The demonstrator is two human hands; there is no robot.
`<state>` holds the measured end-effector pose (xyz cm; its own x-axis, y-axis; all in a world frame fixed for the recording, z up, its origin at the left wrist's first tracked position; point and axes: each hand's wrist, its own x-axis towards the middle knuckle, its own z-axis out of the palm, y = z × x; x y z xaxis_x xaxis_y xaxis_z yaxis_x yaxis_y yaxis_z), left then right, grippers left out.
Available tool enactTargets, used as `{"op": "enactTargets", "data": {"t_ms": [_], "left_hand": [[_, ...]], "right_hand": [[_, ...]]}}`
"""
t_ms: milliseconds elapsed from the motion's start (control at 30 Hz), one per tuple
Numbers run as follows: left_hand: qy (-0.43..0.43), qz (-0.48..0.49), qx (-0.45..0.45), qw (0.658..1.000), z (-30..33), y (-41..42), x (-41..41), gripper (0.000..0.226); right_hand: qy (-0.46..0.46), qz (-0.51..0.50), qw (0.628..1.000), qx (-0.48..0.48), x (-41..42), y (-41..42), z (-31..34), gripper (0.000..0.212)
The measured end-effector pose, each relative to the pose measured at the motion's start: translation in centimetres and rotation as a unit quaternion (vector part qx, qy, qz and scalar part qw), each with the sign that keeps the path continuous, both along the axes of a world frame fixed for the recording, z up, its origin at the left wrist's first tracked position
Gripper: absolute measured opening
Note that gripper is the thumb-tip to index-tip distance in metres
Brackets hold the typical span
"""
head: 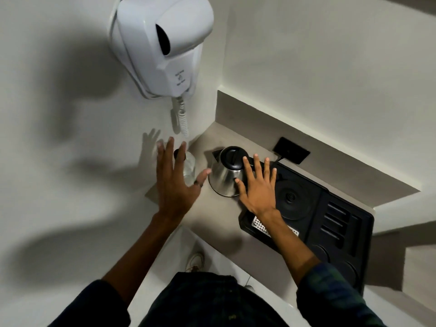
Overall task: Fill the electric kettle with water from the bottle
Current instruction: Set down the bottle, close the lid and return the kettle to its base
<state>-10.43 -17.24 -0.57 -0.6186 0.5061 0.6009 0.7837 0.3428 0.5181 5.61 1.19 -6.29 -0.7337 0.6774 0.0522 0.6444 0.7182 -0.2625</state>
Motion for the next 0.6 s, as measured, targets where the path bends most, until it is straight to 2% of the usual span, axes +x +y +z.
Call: {"op": "enactTargets", "data": {"t_ms": [67,167,233,300,367,433,500,600], "left_hand": [[0.041,-0.061,-0.036,0.997,-1.3,1.2,1.8,0.090],[0.051,-0.119,-0.131,0.983,-2.9,2.8,3.5,0.091],[0.049,-0.121,-0.196,0.972,-3.6,3.9,3.7,0.091],[0.047,-0.112,-0.242,0.963,-4.0,5.0,3.5,0.092],[0.037,-0.112,-0.259,0.959,-4.1,5.7,3.0,0.093],[0.031,-0.110,-0.260,0.959,-3.8,6.3,2.6,0.095],[0.020,-0.104,-0.262,0.959,-3.3,6.5,2.3,0.096],[0.015,-0.098,-0.255,0.962,-2.4,6.8,2.2,0.096]], "right_hand": [[0.017,-0.008,1.000,-0.005,0.4,0.6,0.5,0.068],[0.104,-0.011,0.993,-0.054,0.3,2.0,1.5,0.056],[0.151,-0.043,0.976,-0.149,-0.2,3.5,2.5,0.047],[0.150,-0.098,0.947,-0.265,-0.8,5.0,3.6,0.045],[0.161,-0.112,0.916,-0.351,-0.8,6.0,4.2,0.045],[0.211,-0.101,0.882,-0.408,-0.7,6.3,4.4,0.041],[0.255,-0.092,0.863,-0.425,-0.6,6.1,4.4,0.043],[0.295,-0.088,0.856,-0.416,-0.7,6.1,4.8,0.044]]}}
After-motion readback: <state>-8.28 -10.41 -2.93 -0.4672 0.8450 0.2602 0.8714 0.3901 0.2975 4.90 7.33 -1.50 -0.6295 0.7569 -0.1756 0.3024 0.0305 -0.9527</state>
